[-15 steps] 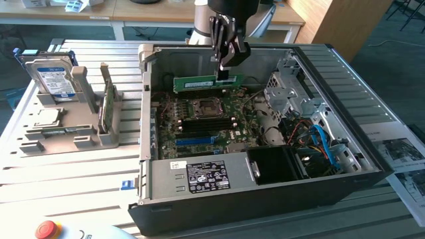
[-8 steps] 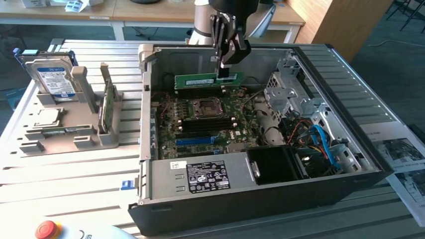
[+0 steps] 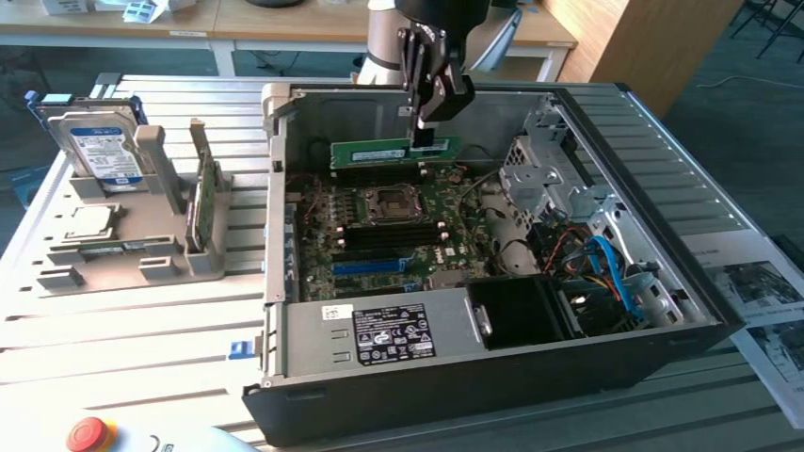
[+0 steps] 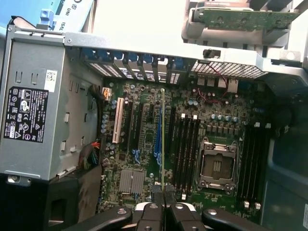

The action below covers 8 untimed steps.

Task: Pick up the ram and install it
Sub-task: 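Pick up the ram and move it above insertion slot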

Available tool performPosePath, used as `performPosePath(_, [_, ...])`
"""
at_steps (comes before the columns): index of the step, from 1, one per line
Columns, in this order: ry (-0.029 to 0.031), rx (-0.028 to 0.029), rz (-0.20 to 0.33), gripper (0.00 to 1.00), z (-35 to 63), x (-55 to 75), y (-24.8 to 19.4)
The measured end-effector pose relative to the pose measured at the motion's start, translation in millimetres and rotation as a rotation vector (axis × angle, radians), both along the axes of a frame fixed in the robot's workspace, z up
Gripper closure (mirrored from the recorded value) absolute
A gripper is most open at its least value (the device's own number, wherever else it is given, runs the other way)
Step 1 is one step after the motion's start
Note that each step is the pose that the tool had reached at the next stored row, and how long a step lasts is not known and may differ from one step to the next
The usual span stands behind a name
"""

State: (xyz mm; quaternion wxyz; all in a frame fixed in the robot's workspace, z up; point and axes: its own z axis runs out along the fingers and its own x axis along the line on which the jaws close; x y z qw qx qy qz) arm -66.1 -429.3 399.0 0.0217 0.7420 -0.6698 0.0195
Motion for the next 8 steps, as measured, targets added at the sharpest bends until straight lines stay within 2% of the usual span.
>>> performPosePath(4, [-0.0018,-0.0001,0.0,0.88,0.0,-0.2,0.0])
performPosePath(8, [-0.009,0.0,0.0,0.88,0.0,-0.9,0.0])
